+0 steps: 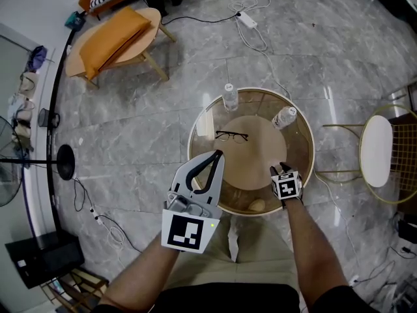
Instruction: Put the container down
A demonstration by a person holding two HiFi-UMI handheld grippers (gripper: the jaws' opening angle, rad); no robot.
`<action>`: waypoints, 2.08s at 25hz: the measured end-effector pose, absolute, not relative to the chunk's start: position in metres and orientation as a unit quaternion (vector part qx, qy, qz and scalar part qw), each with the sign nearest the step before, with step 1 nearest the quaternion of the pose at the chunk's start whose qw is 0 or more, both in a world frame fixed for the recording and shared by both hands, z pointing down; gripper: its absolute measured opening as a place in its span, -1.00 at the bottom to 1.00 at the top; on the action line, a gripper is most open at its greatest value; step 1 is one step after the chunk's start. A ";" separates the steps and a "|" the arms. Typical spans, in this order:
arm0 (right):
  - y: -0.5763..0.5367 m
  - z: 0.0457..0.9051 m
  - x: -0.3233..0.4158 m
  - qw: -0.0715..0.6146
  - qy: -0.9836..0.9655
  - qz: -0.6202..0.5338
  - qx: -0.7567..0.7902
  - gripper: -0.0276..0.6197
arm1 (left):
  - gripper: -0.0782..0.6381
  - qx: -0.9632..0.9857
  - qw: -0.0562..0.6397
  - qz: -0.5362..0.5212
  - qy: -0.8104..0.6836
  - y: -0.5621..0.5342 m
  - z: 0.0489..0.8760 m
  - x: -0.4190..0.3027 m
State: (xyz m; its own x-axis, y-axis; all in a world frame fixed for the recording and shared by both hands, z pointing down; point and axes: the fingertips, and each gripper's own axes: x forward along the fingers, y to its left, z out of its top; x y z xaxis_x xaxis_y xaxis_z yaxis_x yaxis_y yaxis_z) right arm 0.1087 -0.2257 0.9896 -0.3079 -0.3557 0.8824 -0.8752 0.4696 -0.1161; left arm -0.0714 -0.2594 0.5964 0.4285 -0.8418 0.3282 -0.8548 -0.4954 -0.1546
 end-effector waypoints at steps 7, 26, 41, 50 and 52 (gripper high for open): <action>-0.226 0.931 0.113 0.393 -0.770 0.287 0.413 -0.35 | -0.74 0.846 0.037 0.159 -0.507 -0.263 0.562 -0.064; -0.228 0.673 0.109 0.212 -0.837 0.186 0.469 -0.86 | -0.74 0.865 0.024 0.134 -0.483 -0.252 0.485 -0.033; -0.200 0.578 0.101 0.164 -0.847 0.164 0.479 -0.87 | -0.74 0.864 0.016 0.120 -0.489 -0.233 0.433 -0.054; -0.193 0.510 0.086 0.119 -0.857 0.157 0.476 -0.87 | -0.74 0.866 0.013 0.096 -0.491 -0.226 0.406 -0.060; -0.191 0.495 0.083 0.109 -0.859 0.157 0.475 -0.87 | -0.74 0.868 0.011 0.091 -0.488 -0.224 0.397 -0.060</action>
